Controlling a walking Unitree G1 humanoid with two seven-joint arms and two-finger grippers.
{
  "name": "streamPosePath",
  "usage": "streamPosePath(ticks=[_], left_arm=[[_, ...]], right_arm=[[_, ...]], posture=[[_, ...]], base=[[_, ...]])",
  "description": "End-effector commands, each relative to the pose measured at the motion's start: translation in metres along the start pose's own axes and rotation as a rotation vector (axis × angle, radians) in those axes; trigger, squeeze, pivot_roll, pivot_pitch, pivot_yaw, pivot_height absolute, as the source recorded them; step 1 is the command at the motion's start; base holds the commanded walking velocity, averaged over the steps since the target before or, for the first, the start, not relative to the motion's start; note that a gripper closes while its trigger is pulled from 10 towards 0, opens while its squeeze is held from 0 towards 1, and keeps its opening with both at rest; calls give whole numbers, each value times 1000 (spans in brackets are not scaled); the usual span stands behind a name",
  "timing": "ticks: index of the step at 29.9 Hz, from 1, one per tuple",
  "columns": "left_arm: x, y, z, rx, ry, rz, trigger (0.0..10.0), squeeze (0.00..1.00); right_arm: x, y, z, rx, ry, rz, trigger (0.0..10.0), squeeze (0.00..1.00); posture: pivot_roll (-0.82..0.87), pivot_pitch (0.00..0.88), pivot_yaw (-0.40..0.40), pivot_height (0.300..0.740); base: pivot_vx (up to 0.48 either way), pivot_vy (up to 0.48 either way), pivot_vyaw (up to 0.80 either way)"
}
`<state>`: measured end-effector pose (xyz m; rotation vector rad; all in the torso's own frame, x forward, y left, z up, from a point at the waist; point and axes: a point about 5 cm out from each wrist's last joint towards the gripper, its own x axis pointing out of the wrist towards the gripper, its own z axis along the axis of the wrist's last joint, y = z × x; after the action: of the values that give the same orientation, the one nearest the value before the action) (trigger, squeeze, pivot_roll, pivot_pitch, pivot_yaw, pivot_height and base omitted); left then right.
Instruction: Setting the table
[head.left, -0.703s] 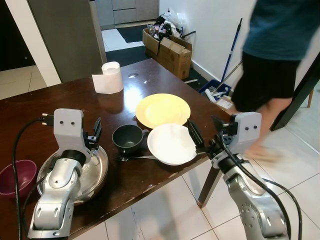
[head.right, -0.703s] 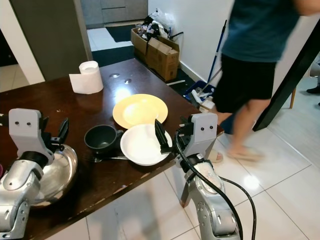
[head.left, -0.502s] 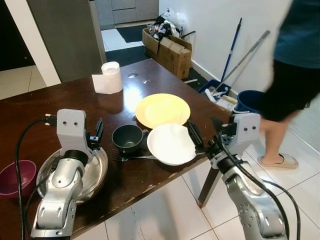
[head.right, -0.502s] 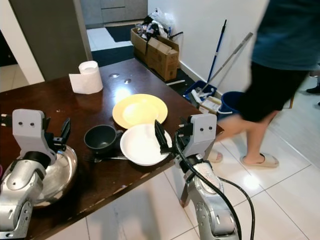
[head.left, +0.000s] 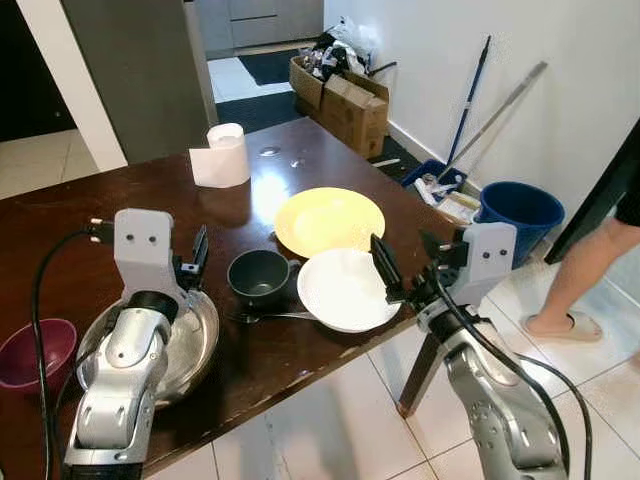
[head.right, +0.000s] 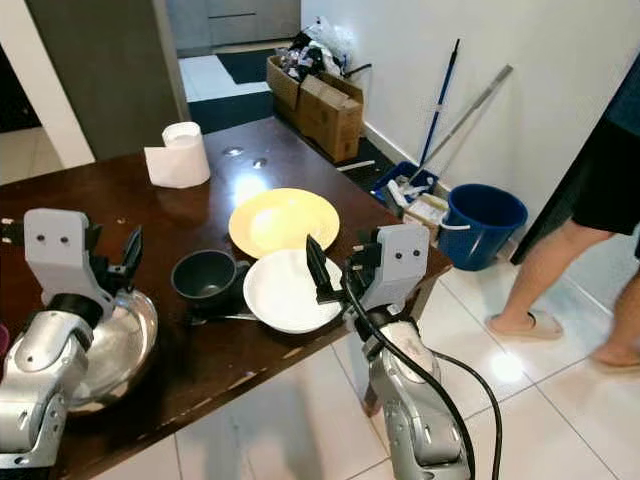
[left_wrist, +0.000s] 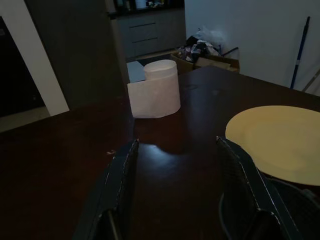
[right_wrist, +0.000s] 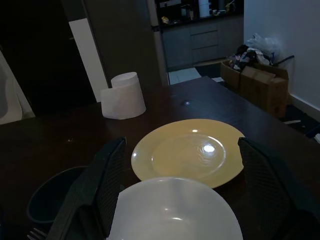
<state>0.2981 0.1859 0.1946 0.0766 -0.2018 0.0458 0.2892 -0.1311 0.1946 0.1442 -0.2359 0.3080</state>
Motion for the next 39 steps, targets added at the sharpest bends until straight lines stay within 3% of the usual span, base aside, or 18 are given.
streamPosePath(ticks=[1, 39], left_arm=[[0, 0, -3, 13, 8, 6, 10000, 0], [2, -14, -4, -22, 8, -17, 10000, 0]], right_arm=[[0, -1, -4, 4, 12, 3, 10000, 0], [-1, -5, -3, -12, 23, -9, 10000, 0]], posture=[[42, 0, 69, 740], [-60, 0, 68, 740]], base=[[0, 0, 0], [0, 0, 0]])
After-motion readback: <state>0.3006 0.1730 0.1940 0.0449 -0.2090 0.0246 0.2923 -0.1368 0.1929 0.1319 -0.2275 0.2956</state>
